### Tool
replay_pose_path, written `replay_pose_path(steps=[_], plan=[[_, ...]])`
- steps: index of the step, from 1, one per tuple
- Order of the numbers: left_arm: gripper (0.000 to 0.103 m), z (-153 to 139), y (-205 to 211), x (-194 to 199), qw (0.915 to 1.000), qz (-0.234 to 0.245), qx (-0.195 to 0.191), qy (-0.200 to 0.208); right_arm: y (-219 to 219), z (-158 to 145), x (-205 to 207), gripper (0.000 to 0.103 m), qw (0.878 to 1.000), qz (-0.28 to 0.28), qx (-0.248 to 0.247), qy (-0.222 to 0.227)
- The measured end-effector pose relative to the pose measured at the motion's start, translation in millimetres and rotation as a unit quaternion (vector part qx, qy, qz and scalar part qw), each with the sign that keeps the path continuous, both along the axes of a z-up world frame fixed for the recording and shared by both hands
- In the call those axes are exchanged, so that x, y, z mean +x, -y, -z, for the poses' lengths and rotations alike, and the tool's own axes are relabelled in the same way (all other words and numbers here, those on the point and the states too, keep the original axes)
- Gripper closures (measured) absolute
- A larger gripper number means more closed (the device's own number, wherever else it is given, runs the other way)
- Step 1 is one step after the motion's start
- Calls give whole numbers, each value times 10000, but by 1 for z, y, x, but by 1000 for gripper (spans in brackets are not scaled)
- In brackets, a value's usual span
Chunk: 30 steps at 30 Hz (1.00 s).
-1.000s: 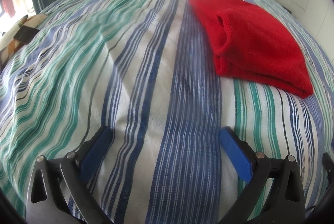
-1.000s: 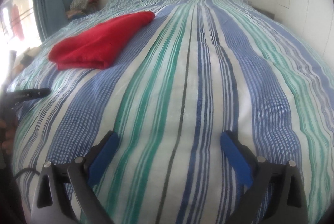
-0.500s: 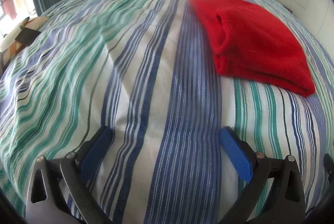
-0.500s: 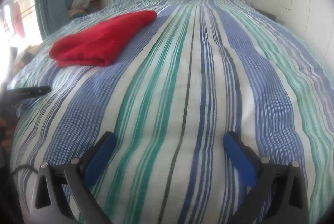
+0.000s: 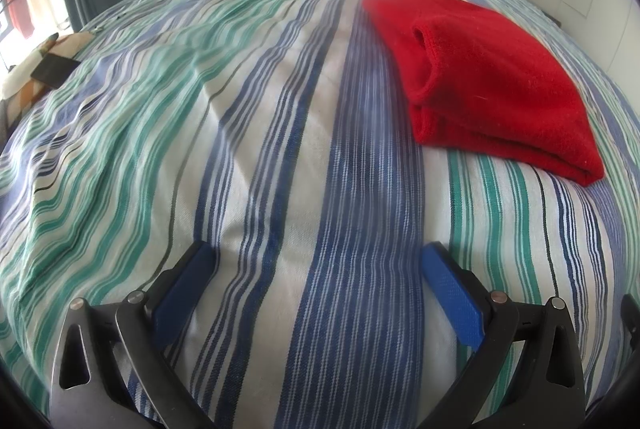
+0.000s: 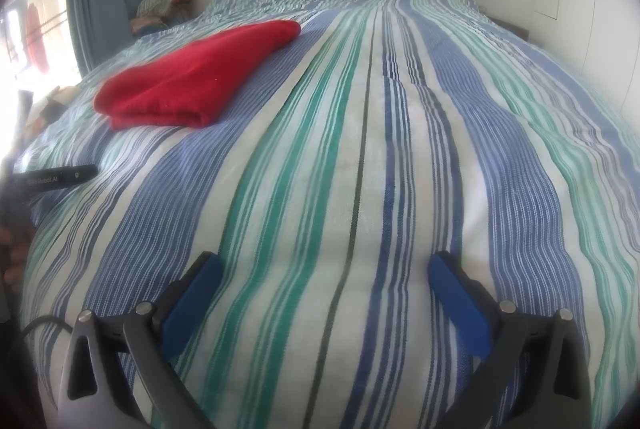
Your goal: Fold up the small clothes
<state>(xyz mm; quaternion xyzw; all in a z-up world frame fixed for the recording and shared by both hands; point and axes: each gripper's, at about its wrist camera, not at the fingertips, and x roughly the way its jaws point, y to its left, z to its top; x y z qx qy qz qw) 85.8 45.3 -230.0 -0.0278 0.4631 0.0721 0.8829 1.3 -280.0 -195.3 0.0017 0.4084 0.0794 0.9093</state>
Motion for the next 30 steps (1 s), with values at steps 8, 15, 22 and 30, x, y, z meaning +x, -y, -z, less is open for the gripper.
replay_pose_path(steps=[8,15,22,30], plan=[[0,0,0,0,10000,0,1,1,0,0,0,1,10000,-1,0,2],[0,0,0,0,10000,-1,2,3,0,0,0,1,10000,-2,-1,3],[0,1,0,0,10000,-2,5,5,0,0,0,1,10000,-3,-1,3],[0,-3,-5,3,9996,118,-130,-207,-2,-1,-1,1,10000,1,-35,-7]])
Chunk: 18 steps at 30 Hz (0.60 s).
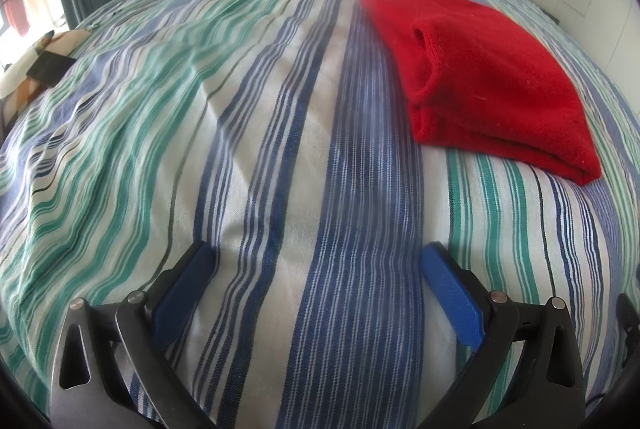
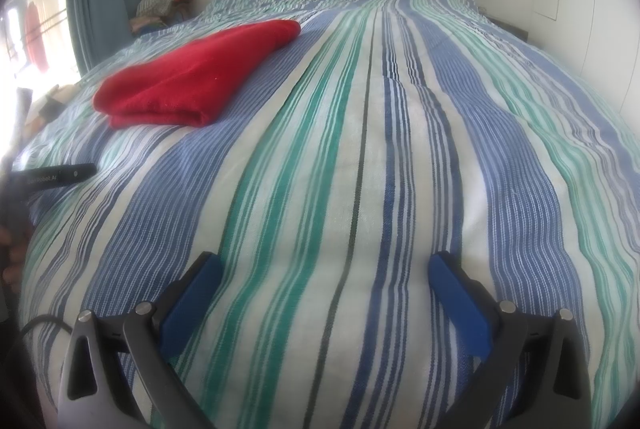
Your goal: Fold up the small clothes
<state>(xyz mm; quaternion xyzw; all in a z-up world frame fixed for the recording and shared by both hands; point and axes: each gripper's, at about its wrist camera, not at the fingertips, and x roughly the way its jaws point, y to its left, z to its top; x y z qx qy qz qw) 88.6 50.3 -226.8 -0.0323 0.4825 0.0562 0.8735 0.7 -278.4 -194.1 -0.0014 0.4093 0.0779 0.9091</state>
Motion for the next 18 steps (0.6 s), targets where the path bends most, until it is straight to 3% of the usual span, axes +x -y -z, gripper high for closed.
replay_pose_path(steps=[3,5,7,10,12,14,18], plan=[[2,-16,-14,0,9988,185,-182,-421,0,-1,1,1,10000,-31,-20,-57],[2,-37,-38,-9,9986,-108,-489,-191,0,-5,6,1,9996,-98,-50,-266],[2,-56,-66,-12,9923,-456,-1139,136,4,-14,11,1,9987,-173,65,-470],[1,-71,-98,10,9633,-696,-2560,402,16,-33,23,1,9968,-223,590,-492],[1,-72,-100,43,9428,-545,-3267,385,20,-47,44,1,9952,-234,865,-401],[1,-66,-83,86,9394,-136,-3419,205,20,-61,76,1,9915,-261,1235,-313],[2,-40,-31,163,9574,649,-2765,-519,6,-73,158,1,9734,-324,2244,-326]])
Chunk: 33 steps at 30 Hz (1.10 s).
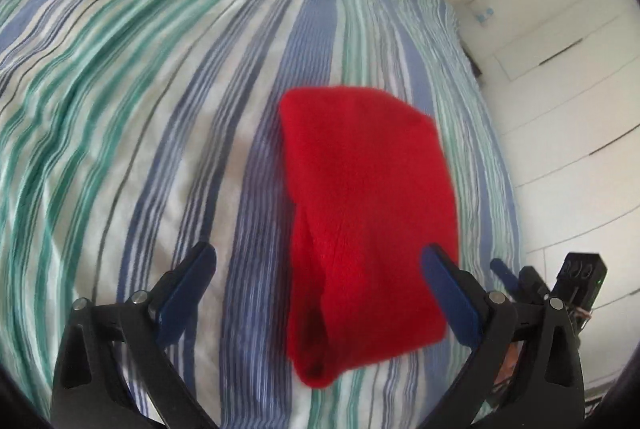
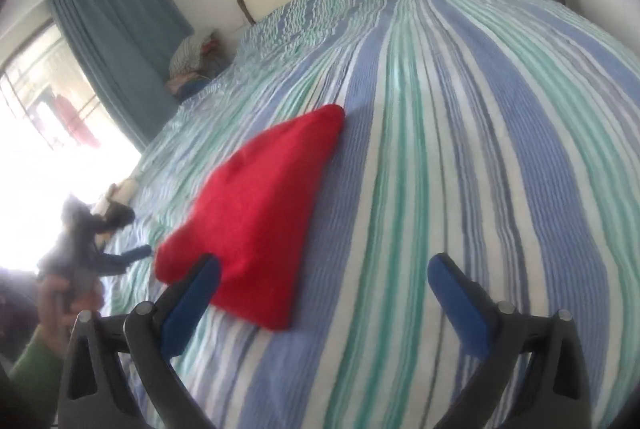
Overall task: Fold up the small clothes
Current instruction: 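Grasp the folded bundle with both grippers, lift it and set it down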
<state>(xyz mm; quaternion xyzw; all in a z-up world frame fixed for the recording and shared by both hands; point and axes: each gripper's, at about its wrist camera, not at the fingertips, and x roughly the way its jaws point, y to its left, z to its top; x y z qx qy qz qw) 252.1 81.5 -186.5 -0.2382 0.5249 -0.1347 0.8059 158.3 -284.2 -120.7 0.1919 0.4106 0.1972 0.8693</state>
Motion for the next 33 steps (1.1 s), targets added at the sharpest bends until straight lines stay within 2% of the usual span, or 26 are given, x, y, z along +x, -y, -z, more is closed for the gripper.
replay_pose_path(steps=[3,5,6,7,8,9,11,12,15,18,20,21,22,23,25,27,29,31,33], plan=[[2,19,30,29,9968,342,669,-273,-24,14,63,4,9984,-164,394,-373],[7,25,43,34,9950,445,860,-240,-42,33,96,14,9945,-296,662,-757],[28,26,49,35,9942,524,913,-203,-51,45,109,28,9904,-391,837,-1026],[63,27,55,36,9941,662,836,-211,-62,60,120,46,9858,-502,871,-1346],[70,26,61,35,9942,698,792,-206,-74,71,126,59,9840,-572,614,-1573],[77,19,66,35,9928,648,1006,-97,-87,74,128,69,9859,-620,185,-1544],[82,-4,79,31,9885,743,1298,229,-110,58,119,73,9900,-749,-658,-994],[82,-18,83,28,9873,783,1308,438,-117,45,112,76,9903,-787,-897,-715],[82,-65,90,23,9851,840,1133,986,-122,-1,94,77,9888,-920,-1172,107],[81,-102,97,28,9828,873,905,1351,-104,-51,89,77,9886,-839,-1043,683],[71,-105,104,37,9849,872,800,1263,-88,-74,94,77,9897,-729,-881,859],[49,-96,107,42,9865,869,840,1103,-79,-79,99,76,9910,-685,-785,842],[30,-83,110,44,9873,826,984,940,-71,-79,104,71,9925,-641,-722,757],[27,-70,108,42,9862,711,1253,814,-62,-73,110,64,9939,-605,-718,575],[27,-45,101,24,9768,611,1943,658,-39,-50,110,28,9934,-273,-1095,197],[27,-35,95,-9,9650,629,2402,841,-12,-31,95,27,9898,10,-1421,-123],[23,-37,95,-41,9539,623,2721,1101,8,-20,66,24,9863,143,-1619,-264],[8,-49,98,-70,9433,529,2969,1387,18,-15,36,19,9813,231,-1888,-306],[2,-69,103,-95,9334,362,3121,1736,20,-19,6,12,9774,281,-2071,-303]])
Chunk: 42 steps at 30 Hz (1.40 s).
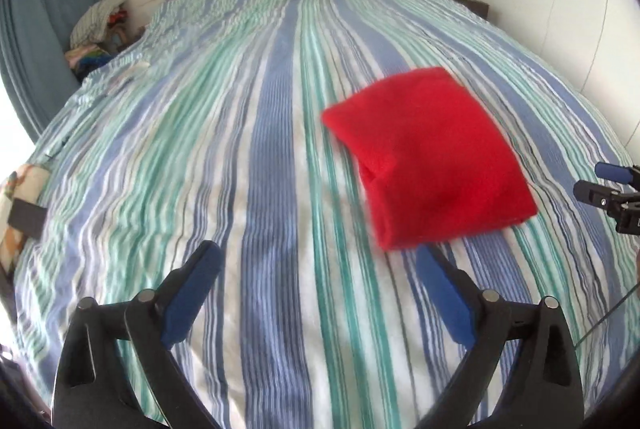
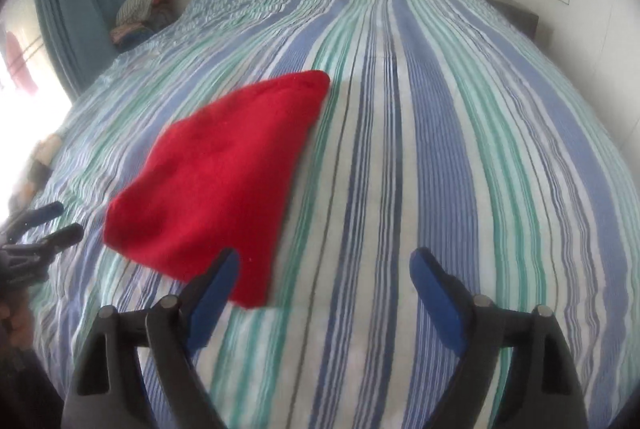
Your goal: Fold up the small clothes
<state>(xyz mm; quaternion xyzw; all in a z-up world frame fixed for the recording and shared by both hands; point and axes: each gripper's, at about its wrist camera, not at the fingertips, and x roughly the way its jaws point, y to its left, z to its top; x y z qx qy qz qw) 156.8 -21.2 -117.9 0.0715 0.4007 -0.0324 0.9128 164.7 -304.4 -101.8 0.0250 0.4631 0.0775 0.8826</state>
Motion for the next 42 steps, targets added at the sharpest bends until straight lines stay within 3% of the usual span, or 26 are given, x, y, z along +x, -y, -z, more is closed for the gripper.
replay_pose_path(steps=[3,7,11,13,21,27,30,42], plan=[[0,-29,5,-24,9997,-88,2,234,-5,-18,-37,9,9999,-38,-88,136],[0,-54,10,-47,9972,-535,367,374,-19,-55,-80,3,9984,-117,-179,517],[1,-66,6,-74,9979,-605,-132,190,-30,-83,-111,1,9973,-163,-196,686],[0,-68,7,-83,9978,-607,-198,158,-36,-91,-121,1,9972,-150,-269,678],[0,-70,13,-101,9973,-719,137,80,-43,-99,-147,1,9985,-94,-380,377],[0,-65,10,-107,9980,-565,-169,-249,-51,-98,-161,1,9980,-157,-529,299],[0,-65,10,-112,9979,-568,-126,-278,-57,-99,-169,1,9980,-227,-538,262],[0,-84,15,-126,9981,-565,-2,-231,-76,-133,-186,1,9950,-443,-692,573]])
